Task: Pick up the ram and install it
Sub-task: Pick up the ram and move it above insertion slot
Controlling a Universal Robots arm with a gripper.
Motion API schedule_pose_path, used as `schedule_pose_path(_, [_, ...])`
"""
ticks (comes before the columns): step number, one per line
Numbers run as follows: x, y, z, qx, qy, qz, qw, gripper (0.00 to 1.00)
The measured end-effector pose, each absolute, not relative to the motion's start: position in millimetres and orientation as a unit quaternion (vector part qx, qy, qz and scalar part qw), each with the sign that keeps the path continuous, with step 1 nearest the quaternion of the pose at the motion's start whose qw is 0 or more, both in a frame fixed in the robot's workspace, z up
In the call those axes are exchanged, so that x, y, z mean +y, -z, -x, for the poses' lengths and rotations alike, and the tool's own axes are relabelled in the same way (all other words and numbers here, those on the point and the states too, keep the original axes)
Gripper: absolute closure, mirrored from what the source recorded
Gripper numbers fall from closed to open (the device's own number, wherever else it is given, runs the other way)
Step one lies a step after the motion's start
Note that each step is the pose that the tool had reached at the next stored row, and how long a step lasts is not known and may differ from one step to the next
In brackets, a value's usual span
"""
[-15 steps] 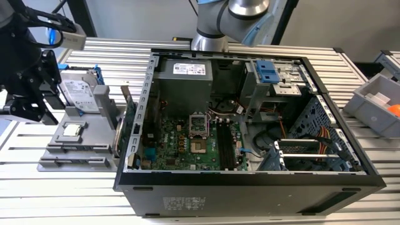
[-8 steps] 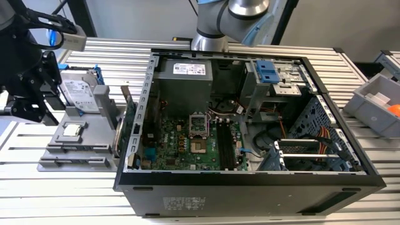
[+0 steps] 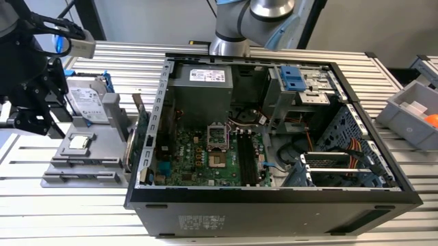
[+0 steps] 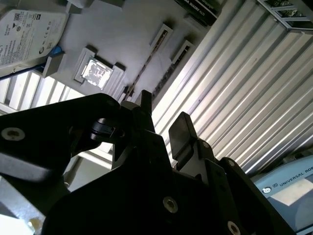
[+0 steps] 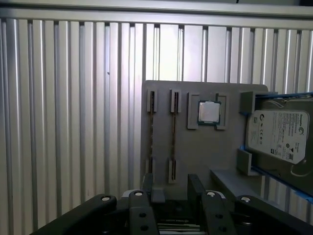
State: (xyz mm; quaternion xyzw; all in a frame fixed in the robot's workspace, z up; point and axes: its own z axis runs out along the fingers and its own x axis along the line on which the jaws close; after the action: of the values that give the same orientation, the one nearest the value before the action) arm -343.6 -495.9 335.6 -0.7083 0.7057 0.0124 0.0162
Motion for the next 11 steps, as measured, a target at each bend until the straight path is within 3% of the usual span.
schedule_pose_path(11, [-495.9,-329.5,343.6,0.706,-0.012,0.708,0.016,0.0])
